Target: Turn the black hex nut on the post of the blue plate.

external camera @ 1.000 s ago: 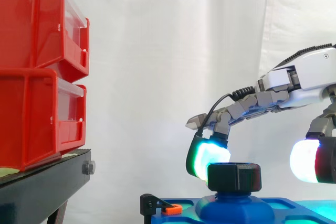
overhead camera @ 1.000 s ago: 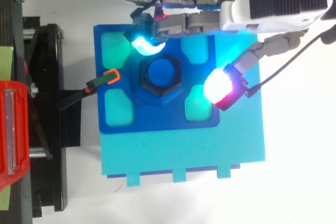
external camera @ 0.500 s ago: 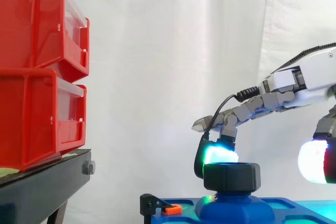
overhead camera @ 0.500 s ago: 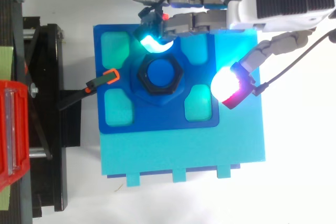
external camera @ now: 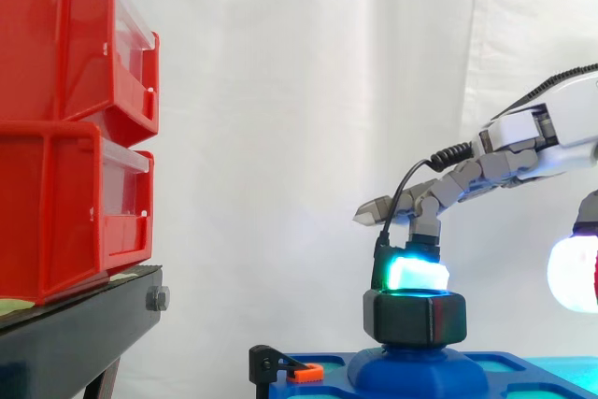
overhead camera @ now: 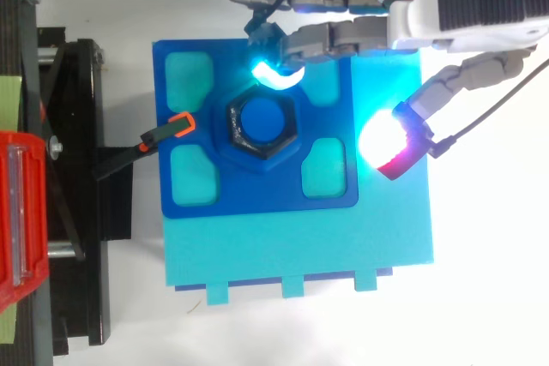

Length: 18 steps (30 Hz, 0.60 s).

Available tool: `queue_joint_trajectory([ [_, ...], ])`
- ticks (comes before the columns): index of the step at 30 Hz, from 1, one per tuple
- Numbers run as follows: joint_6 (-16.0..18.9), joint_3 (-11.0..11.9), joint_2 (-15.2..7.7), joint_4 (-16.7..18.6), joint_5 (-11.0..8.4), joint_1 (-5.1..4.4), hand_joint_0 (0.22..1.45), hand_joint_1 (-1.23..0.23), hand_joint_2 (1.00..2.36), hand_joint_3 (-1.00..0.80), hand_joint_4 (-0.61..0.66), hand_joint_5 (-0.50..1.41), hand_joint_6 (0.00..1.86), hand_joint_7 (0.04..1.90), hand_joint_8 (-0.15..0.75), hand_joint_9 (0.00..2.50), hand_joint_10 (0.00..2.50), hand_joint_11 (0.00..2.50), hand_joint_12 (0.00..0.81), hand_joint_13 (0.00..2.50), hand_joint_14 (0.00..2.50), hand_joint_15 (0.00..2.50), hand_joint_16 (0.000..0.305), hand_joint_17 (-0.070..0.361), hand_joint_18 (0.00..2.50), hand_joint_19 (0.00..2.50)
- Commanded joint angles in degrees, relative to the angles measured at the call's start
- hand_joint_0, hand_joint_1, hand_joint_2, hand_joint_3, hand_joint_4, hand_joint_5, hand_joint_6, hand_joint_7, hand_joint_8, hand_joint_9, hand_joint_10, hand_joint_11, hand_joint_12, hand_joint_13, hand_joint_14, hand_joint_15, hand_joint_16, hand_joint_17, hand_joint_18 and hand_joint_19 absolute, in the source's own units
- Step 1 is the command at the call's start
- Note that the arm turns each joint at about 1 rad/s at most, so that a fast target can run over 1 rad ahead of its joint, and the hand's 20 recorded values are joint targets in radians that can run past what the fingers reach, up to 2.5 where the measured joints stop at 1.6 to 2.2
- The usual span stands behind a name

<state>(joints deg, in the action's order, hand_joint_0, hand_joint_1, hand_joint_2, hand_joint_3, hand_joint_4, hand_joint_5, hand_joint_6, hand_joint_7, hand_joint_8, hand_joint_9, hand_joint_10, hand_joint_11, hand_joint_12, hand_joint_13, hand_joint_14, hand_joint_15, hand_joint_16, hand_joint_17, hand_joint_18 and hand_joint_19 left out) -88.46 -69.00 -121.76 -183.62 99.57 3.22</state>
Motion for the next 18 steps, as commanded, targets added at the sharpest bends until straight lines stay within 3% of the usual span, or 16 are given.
queue_joint_trajectory([
  [1, -0.14, 0.01, 0.03, -0.16, 0.01, -0.05, 0.40, -0.51, 1.00, -0.50, 0.03, -0.30, 0.50, 0.78, 0.126, 0.00, 0.00, 0.00, 0.318, 0.00, 0.00, 0.03, 0.046, 0.103, 0.01, 0.17],
  [18, -0.49, 0.01, 1.44, -2.53, -0.26, -0.31, 0.41, -0.51, 1.00, -0.50, 0.03, -0.30, 0.50, 0.78, 0.121, 0.00, 0.00, 0.00, 0.312, 0.00, 0.00, 0.02, 0.045, 0.100, 0.01, 0.16],
])
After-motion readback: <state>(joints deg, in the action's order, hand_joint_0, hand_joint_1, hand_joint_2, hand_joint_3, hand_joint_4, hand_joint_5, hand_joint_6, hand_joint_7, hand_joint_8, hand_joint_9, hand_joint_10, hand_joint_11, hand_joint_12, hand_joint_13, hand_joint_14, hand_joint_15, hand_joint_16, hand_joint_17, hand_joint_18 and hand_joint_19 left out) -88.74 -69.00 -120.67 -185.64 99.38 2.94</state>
